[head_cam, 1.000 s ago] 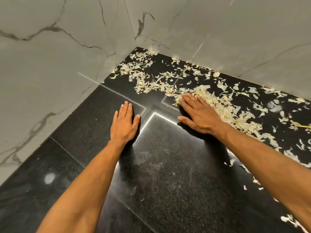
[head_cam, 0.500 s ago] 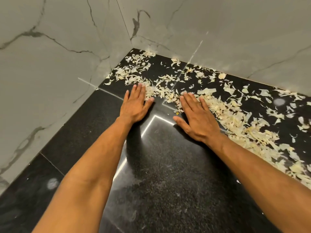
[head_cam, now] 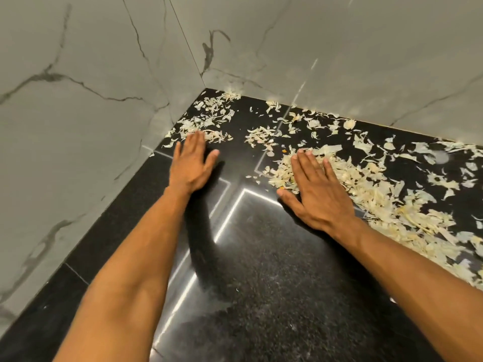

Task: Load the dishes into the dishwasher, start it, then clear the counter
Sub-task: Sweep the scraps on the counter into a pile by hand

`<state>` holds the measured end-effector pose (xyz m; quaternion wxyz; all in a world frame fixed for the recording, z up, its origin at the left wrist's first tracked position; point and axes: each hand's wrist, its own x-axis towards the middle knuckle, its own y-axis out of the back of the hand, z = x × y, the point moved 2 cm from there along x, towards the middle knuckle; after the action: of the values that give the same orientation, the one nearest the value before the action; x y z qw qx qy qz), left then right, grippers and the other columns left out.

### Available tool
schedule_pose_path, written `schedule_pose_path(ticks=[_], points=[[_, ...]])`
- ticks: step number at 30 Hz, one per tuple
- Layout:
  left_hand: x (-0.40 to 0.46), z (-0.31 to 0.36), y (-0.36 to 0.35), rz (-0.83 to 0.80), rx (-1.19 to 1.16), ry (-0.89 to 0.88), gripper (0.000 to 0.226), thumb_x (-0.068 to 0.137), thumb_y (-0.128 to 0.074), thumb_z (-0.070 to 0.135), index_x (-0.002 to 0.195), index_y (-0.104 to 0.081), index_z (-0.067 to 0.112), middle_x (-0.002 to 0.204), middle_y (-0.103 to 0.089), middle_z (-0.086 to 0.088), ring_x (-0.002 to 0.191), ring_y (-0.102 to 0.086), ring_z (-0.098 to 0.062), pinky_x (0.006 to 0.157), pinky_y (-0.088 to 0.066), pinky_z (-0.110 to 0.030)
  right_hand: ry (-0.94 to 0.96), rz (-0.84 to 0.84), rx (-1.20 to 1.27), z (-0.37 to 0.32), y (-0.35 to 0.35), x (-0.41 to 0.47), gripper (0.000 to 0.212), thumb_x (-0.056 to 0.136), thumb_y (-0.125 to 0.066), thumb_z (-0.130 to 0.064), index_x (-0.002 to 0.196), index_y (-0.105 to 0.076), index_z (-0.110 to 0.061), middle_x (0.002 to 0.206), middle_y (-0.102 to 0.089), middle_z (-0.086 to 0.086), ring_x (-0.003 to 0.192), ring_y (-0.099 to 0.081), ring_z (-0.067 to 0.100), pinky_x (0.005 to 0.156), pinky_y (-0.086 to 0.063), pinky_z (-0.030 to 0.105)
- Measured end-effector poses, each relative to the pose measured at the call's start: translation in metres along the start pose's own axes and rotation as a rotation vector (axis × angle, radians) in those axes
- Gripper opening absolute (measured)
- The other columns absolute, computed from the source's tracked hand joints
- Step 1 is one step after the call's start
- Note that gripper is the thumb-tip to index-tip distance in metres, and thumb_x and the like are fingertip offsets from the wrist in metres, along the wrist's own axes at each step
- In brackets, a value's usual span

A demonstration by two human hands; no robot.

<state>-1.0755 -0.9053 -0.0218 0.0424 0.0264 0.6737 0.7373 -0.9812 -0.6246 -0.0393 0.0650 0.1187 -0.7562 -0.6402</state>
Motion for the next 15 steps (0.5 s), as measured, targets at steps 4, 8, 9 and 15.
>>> schedule_pose_path(ticks=[4, 8, 9, 15], points=[[0.015, -0.052, -0.002, -0.026, 0.057, 0.145, 0.074, 0.099, -0.016, 0.060, 0.155, -0.001, 0.014, 0.163, -0.001, -0.008, 0.150, 0.002, -0.021, 0.120, 0.005, -0.041, 0.014, 0.005, -0.031, -0.002, 0.000, 0.000, 0.084, 0.089, 0.005, -0.072, 0.148, 0.024, -0.016, 0.156, 0.026, 0.006, 0.145, 0.024, 0.021, 0.115, 0.020, 0.039], [0.025, -0.067, -0.007, -0.029, -0.012, 0.186, 0.078, 0.098, -0.018, 0.063, 0.155, 0.002, 0.014, 0.163, 0.004, -0.007, 0.149, 0.006, -0.020, 0.119, 0.005, -0.039, 0.034, 0.002, -0.061, -0.003, 0.001, 0.002, 0.088, 0.087, 0.003, -0.076, 0.149, 0.024, -0.016, 0.156, 0.028, 0.006, 0.144, 0.027, 0.021, 0.115, 0.024, 0.039], [0.026, -0.066, -0.007, -0.037, -0.021, 0.179, 0.078, 0.098, -0.019, 0.063, 0.155, 0.001, 0.014, 0.163, 0.004, -0.007, 0.149, 0.006, -0.020, 0.119, 0.005, -0.039, 0.050, -0.009, -0.069, -0.005, 0.002, 0.005, 0.090, 0.087, 0.003, -0.077, 0.149, 0.023, -0.015, 0.156, 0.028, 0.006, 0.144, 0.027, 0.021, 0.115, 0.025, 0.038], [0.022, -0.046, -0.006, -0.111, -0.028, -0.076, 0.082, 0.092, -0.013, 0.068, 0.155, 0.000, 0.017, 0.162, 0.003, -0.005, 0.149, 0.005, -0.020, 0.120, 0.003, -0.037, 0.082, -0.008, -0.052, -0.012, 0.005, 0.024, 0.091, 0.084, 0.005, -0.078, 0.149, 0.022, -0.016, 0.156, 0.026, 0.005, 0.145, 0.024, 0.019, 0.117, 0.019, 0.040]])
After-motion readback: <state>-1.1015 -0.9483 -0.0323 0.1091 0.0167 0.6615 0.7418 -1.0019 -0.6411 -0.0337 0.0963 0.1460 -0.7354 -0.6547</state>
